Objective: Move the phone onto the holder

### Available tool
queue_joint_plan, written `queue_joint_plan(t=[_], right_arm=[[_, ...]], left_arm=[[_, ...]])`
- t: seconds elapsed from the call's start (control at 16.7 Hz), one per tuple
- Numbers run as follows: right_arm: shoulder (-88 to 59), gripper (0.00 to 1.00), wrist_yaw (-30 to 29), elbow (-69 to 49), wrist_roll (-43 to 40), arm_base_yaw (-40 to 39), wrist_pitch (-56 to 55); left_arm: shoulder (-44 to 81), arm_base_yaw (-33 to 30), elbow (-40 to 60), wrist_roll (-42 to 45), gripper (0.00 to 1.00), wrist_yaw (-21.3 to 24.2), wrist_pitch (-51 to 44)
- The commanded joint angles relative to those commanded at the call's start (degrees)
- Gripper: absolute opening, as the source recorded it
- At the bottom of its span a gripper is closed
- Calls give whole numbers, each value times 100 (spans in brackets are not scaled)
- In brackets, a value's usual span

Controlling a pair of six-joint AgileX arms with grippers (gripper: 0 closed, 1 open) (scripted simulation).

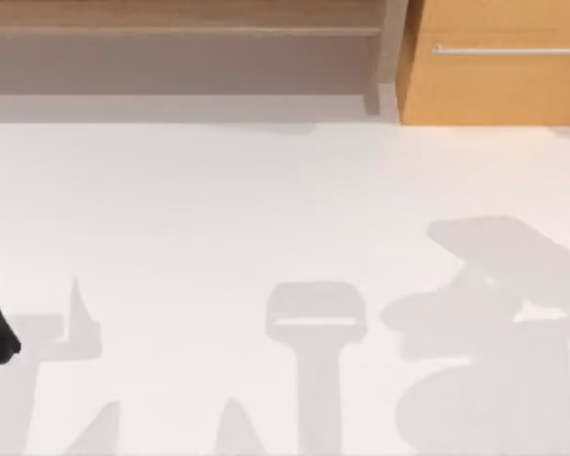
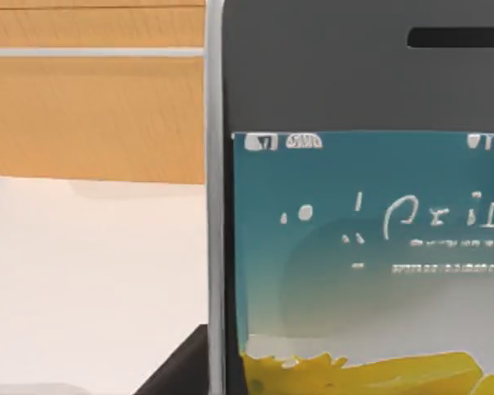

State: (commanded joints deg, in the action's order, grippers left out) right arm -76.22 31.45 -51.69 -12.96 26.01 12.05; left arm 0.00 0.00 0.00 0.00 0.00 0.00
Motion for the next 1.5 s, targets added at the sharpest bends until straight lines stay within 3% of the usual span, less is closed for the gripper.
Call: queue_joint_plan(t=[0.54,1.02,1.5], right_arm=[[1001,0,676,1637,-793,1399,-1207],[827,0,636,1557,-777,1240,-1355],[-111,0,71,1499,-402,715,-2414]], left_arm=[[0,0,0,0,100,0,0],[0,0,0,0,100,0,0],[0,0,0,0,100,0,0]])
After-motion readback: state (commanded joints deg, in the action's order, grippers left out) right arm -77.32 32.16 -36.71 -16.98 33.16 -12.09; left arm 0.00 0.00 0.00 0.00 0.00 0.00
